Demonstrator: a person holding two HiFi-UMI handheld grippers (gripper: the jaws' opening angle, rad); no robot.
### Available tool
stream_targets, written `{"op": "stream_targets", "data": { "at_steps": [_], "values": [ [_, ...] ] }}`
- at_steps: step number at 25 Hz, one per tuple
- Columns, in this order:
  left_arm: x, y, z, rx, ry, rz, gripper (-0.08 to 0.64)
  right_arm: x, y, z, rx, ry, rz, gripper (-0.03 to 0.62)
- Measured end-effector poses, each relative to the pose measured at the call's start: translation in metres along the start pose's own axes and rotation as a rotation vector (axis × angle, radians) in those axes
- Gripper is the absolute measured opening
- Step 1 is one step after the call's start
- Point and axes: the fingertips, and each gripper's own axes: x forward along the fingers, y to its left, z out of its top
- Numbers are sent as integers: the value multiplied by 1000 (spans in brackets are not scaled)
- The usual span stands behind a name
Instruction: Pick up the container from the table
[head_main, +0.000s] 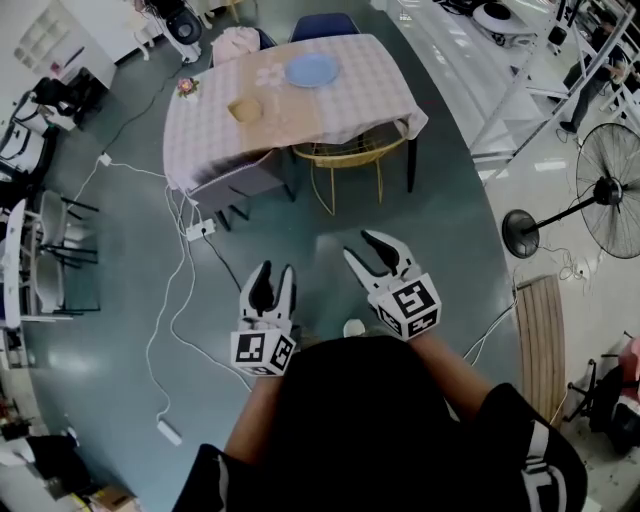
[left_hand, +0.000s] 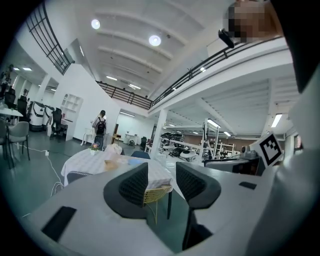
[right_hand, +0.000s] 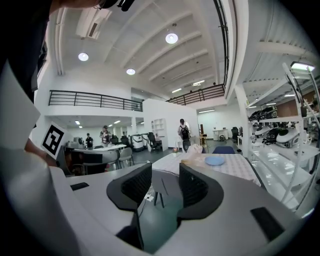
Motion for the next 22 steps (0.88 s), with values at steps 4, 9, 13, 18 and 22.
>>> {"op": "stream_targets", "data": {
  "at_steps": [4, 9, 13, 18, 22],
  "values": [
    [-5, 11, -13, -8, 17, 21, 158, 20, 4, -4, -15, 19, 28, 140],
    [5, 53, -20, -48, 34, 50, 158, 65, 5, -20, 28, 72, 42, 140],
    [39, 96, -16, -66, 39, 44, 158, 120, -1, -20, 38, 105, 45, 140],
    [97, 161, 12, -103, 14, 27, 158, 208, -12, -1, 3, 165, 50, 140],
    [132, 217, 42, -141, -5, 9, 158, 288, -18, 23, -33, 195, 57, 140]
  ]
}}
